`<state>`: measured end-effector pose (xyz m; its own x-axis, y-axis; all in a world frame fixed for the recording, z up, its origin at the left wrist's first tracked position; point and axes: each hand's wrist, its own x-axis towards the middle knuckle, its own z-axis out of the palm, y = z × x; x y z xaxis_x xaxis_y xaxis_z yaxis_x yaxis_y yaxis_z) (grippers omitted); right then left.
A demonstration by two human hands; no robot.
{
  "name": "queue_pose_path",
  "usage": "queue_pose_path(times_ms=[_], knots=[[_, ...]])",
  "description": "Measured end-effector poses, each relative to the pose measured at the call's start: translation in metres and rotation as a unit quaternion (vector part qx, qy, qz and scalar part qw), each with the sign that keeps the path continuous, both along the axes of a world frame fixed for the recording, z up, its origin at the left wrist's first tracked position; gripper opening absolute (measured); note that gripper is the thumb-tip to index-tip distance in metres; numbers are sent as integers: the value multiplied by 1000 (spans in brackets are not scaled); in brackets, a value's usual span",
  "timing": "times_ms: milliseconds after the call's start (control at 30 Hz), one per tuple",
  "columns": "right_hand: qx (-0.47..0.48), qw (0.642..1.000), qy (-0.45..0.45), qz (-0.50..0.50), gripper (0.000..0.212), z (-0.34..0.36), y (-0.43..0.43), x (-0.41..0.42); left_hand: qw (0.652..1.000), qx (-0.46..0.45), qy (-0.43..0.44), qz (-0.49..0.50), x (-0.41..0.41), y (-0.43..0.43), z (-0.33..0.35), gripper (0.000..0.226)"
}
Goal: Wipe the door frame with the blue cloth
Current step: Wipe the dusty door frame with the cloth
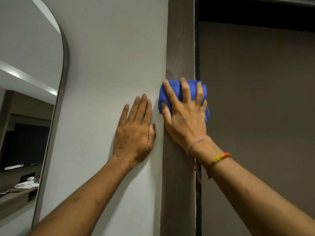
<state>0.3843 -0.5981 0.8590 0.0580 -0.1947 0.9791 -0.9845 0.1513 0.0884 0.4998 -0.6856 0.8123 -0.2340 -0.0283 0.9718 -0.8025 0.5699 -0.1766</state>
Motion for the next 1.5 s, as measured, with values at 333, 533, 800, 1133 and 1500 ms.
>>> queue_pose_path(times_ms=[333, 533, 800, 1133, 1500], knots=[[20, 999, 30, 22, 59, -99, 7, -14, 1000, -9, -14, -6, 6, -3, -2, 64], [-13, 1000, -12, -13, 60, -1, -1, -1, 1000, -12, -14, -9, 5, -3, -1, 62], [10, 999, 29, -26, 59, -118, 7, -7, 1000, -12, -19, -8, 8, -5, -3, 63], [-22, 998, -18, -52, 60, 7, -4, 14, 1000, -22, -18, -7, 6, -7, -3, 61], [70, 993, -86, 47, 64, -174, 49, 5, 949, 152, 79, -266, 11, 49, -44, 51]])
